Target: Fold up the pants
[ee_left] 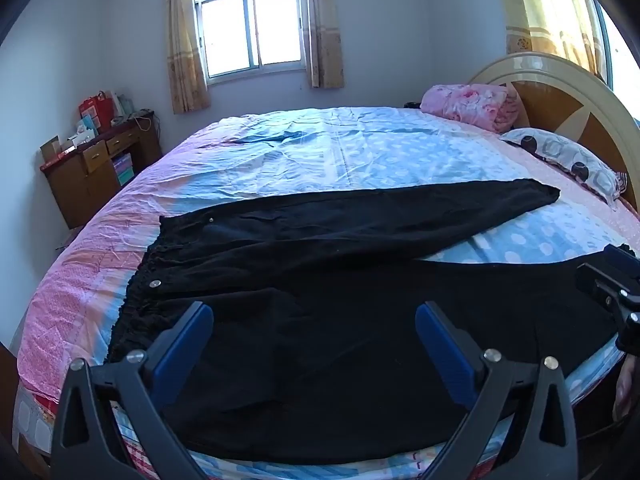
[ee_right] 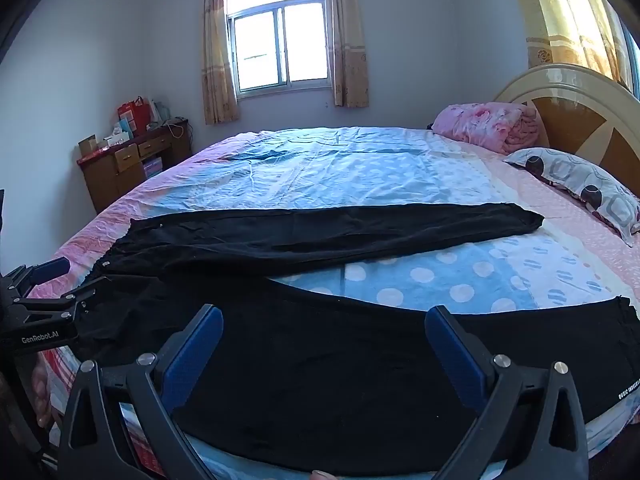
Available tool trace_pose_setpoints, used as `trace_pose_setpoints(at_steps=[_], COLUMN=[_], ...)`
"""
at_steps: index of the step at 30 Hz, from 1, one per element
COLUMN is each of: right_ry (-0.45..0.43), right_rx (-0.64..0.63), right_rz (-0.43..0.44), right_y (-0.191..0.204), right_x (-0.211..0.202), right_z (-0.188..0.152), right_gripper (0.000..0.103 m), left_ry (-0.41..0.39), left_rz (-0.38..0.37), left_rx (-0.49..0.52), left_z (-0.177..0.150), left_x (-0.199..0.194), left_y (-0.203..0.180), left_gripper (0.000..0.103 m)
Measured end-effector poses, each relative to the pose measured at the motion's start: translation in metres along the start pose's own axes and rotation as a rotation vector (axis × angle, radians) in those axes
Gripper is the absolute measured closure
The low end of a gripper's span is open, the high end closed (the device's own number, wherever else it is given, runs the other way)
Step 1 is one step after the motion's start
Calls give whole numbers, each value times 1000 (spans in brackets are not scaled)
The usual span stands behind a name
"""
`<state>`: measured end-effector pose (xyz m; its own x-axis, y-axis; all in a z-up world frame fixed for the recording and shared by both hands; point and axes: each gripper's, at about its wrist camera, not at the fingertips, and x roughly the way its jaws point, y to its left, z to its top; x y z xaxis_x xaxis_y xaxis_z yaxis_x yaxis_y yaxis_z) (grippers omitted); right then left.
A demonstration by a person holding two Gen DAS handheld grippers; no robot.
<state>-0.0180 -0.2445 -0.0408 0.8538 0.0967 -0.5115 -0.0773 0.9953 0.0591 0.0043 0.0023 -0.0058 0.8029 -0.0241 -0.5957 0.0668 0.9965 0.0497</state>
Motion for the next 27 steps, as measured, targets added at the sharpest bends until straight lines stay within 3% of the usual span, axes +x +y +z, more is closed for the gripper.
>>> trace_pose_setpoints(at_steps=[27], right_ry=[43], right_rx=[-15], right_rz=[-17], right_y=[-1], right_x=[8], right_z=[4], right_gripper=[1], left_ry=[-12], left_rz=[5], left_rx=[4], left_z=[0], left_x=[-2], left_y=[1], left_gripper=[0])
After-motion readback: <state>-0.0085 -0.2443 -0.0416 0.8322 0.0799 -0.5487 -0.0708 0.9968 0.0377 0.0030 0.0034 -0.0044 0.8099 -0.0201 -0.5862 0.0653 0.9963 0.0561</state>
